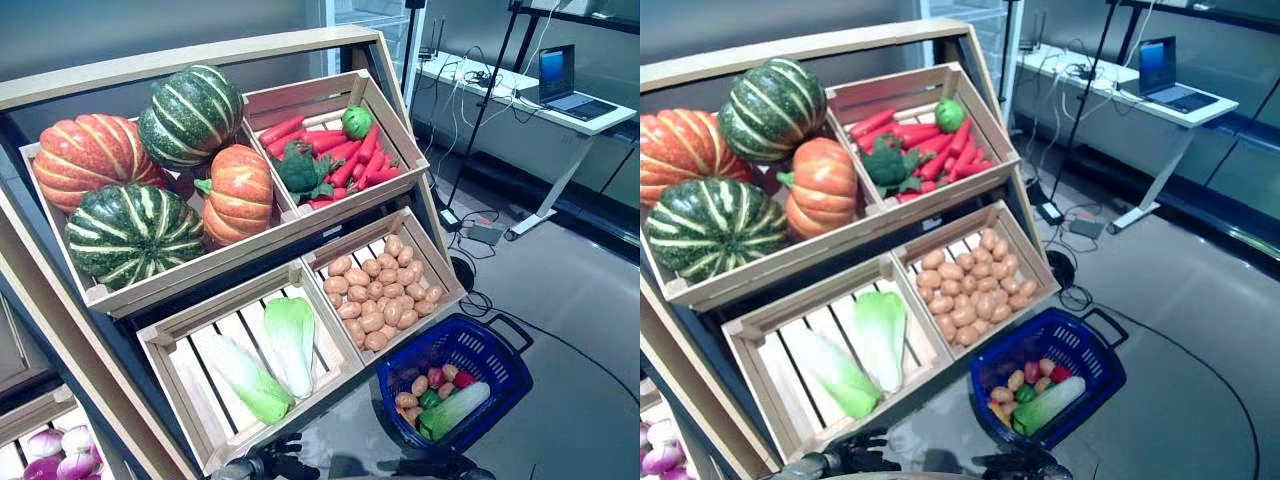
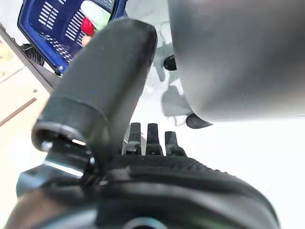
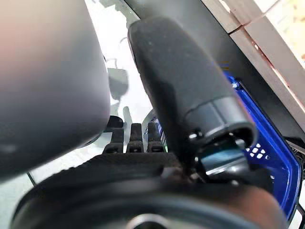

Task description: Put vegetables into the basket

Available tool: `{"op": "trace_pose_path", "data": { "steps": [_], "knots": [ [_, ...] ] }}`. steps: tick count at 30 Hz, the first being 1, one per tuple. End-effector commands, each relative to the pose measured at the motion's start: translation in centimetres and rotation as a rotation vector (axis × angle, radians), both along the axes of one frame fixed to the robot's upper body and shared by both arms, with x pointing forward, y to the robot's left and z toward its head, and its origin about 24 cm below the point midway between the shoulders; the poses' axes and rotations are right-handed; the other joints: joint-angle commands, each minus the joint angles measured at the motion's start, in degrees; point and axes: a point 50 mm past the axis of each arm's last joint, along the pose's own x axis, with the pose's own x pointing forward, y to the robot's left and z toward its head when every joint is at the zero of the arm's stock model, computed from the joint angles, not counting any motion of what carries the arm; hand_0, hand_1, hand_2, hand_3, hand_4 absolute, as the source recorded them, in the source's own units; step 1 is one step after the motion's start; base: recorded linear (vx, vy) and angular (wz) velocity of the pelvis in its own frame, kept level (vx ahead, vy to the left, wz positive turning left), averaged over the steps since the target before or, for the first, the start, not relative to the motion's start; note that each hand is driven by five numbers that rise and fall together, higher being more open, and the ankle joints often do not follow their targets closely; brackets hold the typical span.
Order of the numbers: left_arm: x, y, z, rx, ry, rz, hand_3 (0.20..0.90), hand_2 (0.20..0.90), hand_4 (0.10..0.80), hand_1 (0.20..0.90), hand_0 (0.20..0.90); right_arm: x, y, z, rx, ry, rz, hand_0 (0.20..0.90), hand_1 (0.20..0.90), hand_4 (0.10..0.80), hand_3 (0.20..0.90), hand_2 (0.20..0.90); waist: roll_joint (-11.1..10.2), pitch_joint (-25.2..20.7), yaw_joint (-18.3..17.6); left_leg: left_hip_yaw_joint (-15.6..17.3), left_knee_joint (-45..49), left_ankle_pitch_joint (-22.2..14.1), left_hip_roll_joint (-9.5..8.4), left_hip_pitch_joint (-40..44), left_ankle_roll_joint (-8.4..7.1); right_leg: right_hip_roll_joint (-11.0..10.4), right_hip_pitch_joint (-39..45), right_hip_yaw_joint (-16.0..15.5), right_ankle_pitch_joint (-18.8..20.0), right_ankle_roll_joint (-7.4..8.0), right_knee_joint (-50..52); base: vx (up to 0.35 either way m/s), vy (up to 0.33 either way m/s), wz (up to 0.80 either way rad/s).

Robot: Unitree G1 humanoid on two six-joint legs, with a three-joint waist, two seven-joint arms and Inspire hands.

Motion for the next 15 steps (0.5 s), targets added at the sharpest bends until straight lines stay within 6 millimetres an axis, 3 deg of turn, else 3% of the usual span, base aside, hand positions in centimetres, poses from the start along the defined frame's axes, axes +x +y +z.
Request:
{"op": "trace_pose_path", "data": {
  "steps": [1, 10, 15],
  "knots": [
    [2.8, -1.1, 0.6, -0.006, -0.088, -0.044, 0.9, 0.9, 0.8, 0.9, 0.9, 2.4, 0.1, 0.5, -0.024, -0.08, 0.035, 0.9, 0.9, 0.8, 0.9, 0.9, -0.9, 1.2, -0.4, -1.8, 0.3, -2.8, 1.26, -0.2, -2.76, -3.5, 2.3, 0.1, -1.1, 3.31, 0.5, 0.0, 0.0, 0.0],
    [2.9, -1.2, 0.6, -0.032, -0.096, -0.033, 0.9, 0.9, 0.8, 0.9, 0.9, 2.7, 0.0, 0.6, -0.026, -0.083, 0.05, 0.9, 0.9, 0.8, 0.9, 0.9, -1.0, 1.5, -0.3, -2.0, 0.5, -2.8, 1.37, -0.1, -2.78, -3.4, 2.4, 0.1, -1.3, 3.16, 0.7, 0.0, 0.0, 0.0],
    [5.5, -1.8, 2.1, -0.101, -0.232, -0.014, 0.9, 0.9, 0.8, 0.9, 0.9, 2.6, 0.1, 0.6, -0.024, -0.076, 0.052, 0.9, 0.9, 0.8, 0.9, 0.9, -1.0, 1.5, -0.3, -2.1, 0.4, -3.0, 1.39, 0.4, -2.79, -3.3, 2.9, 0.1, -1.4, 3.15, 0.7, 0.034, 0.0, 0.0]
  ]
}}
